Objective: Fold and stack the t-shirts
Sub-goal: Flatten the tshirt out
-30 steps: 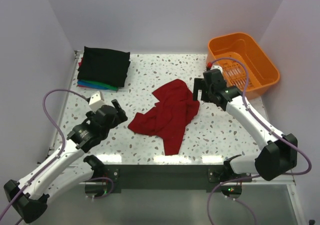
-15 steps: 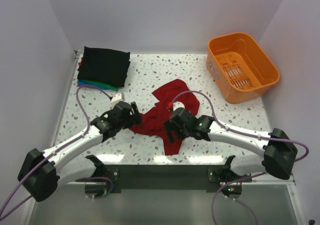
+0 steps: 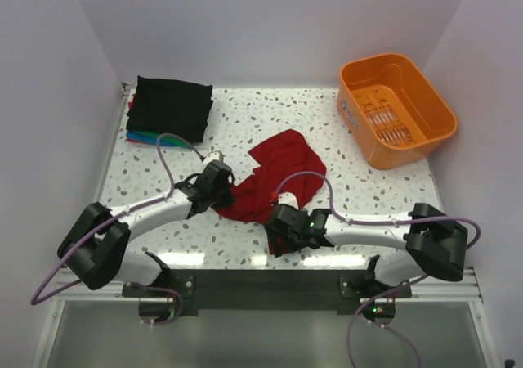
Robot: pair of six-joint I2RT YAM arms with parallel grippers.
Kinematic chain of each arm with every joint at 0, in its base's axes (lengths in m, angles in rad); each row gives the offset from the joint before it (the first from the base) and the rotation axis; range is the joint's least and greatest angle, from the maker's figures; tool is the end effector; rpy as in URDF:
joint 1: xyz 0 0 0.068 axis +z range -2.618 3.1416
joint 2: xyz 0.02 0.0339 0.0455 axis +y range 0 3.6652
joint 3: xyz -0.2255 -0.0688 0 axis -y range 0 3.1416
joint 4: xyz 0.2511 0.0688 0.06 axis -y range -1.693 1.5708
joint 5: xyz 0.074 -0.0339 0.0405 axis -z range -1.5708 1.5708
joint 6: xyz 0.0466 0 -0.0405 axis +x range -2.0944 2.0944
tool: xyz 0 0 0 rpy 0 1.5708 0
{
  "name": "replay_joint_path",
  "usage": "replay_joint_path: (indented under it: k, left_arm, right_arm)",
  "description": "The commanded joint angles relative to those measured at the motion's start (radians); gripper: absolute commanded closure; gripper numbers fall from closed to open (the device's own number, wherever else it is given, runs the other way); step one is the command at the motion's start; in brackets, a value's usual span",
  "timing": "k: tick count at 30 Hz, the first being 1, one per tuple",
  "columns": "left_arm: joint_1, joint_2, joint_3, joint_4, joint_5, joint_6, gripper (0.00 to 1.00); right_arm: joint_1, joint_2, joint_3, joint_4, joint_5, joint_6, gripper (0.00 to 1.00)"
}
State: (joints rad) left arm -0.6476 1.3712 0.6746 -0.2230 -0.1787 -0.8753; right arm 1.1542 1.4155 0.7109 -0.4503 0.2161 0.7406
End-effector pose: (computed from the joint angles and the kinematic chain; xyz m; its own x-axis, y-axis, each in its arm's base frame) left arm 0.2275 -0.1617 0.1241 -0.7963 -0.3450 -0.4969 -0.1617 0.9129 -0.3748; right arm 0.1158 0.2370 0.1100 -0.8522 -0.2973 -0.4305 -0.3836 0.9146 0.1278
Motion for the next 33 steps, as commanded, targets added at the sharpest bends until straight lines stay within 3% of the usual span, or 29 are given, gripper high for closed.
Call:
replay_joint_path:
  k: [1,3,5,6,7,8,11,13,16,23,27,33]
  left_arm:
    - [0.005,-0.03,-0.016,0.051,0.015,0.013,1.0]
    - [0.006,-0.058,-0.026,0.054,0.01,0.025,1.0]
    - [0.005,-0.11,-0.039,0.053,0.005,0.029,1.0]
    - [0.005,-0.133,-0.044,0.051,-0.005,0.033,1.0]
    - [0.005,-0.155,-0.046,0.045,-0.014,0.038,1.0]
    - [0.005,-0.203,-0.044,0.033,-0.024,0.042,1.0]
    - [0.006,-0.3,0.009,-0.031,-0.103,0.08,1.0]
    - [0.005,-0.345,0.092,-0.077,-0.165,0.096,1.0]
    - [0.006,-0.432,0.219,-0.136,-0.313,0.149,1.0]
    - [0.005,-0.455,0.554,-0.157,-0.537,0.292,1.0]
    - [0.005,-0.449,0.742,-0.167,-0.602,0.372,1.0]
    - [0.005,-0.46,0.829,-0.118,-0.723,0.464,1.0]
  right_arm:
    - [0.01,0.043,-0.011,0.042,0.008,0.071,0.16]
    - [0.013,0.066,-0.004,0.032,0.028,0.08,0.24]
    - [0.013,0.065,0.007,0.016,0.089,0.091,0.54]
    - [0.013,0.047,0.024,-0.013,0.118,0.097,0.86]
    - [0.012,0.036,0.038,-0.034,0.143,0.1,0.97]
    - [0.012,0.019,0.053,-0.06,0.199,0.1,1.0]
    - [0.007,-0.035,0.181,-0.242,0.418,0.089,1.0]
    - [-0.013,-0.076,0.257,-0.459,0.546,0.101,1.0]
    - [-0.109,-0.182,0.425,-0.596,0.701,0.035,1.0]
    - [-0.22,-0.392,0.753,-0.415,0.799,-0.312,1.0]
    - [-0.235,-0.369,0.941,-0.376,0.825,-0.432,1.0]
    - [-0.24,-0.282,1.124,-0.341,0.891,-0.578,1.0]
